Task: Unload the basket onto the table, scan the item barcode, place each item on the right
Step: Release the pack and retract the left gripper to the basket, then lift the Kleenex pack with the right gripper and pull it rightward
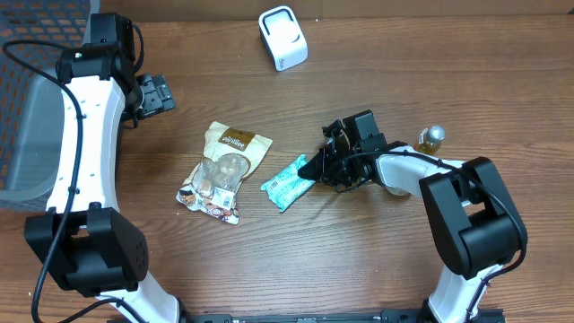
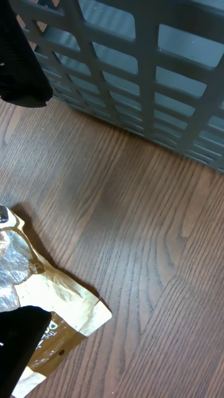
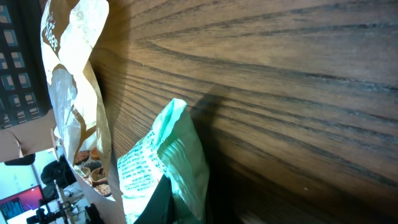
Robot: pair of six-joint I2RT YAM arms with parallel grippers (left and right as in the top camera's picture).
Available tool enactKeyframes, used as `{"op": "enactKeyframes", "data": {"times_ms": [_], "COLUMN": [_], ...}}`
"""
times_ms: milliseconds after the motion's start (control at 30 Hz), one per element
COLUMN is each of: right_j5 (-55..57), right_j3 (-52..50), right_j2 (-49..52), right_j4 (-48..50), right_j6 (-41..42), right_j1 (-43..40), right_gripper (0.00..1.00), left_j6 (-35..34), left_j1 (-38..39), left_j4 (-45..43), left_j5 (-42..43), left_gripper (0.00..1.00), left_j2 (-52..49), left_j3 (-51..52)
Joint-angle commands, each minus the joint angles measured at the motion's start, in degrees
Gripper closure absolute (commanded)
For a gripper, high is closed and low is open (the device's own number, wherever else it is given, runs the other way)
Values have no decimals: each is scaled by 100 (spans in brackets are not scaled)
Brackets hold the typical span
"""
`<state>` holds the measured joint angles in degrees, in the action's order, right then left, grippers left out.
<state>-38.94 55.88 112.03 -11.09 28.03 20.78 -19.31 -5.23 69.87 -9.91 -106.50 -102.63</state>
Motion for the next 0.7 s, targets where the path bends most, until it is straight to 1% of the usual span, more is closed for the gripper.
{"op": "enactKeyframes", "data": {"times_ms": [0, 133, 233, 333, 667], "right_j5": [323, 210, -260, -173, -210], "right_j3": [-55, -52, -52, -52, -52], "right_j2": [127, 125, 22, -426, -2579], "right_j4": [-37, -83, -127, -354, -1464], "right_j6": [-87, -85, -87, -208, -308], "right_j1": [48, 33, -31, -35, 26], "right_gripper": [96, 96, 96, 96, 96], "left_j6": [-2, -2, -2, -2, -2], "left_j1": [0, 0, 0, 0, 0], "left_j4": [4, 4, 2, 4, 4], "left_j5": [-59, -59, -59, -59, -59], "left_gripper": [0, 0, 0, 0, 0], "left_j2": [42, 42, 42, 42, 42], "left_j3": [-72, -72, -72, -72, -72]}}
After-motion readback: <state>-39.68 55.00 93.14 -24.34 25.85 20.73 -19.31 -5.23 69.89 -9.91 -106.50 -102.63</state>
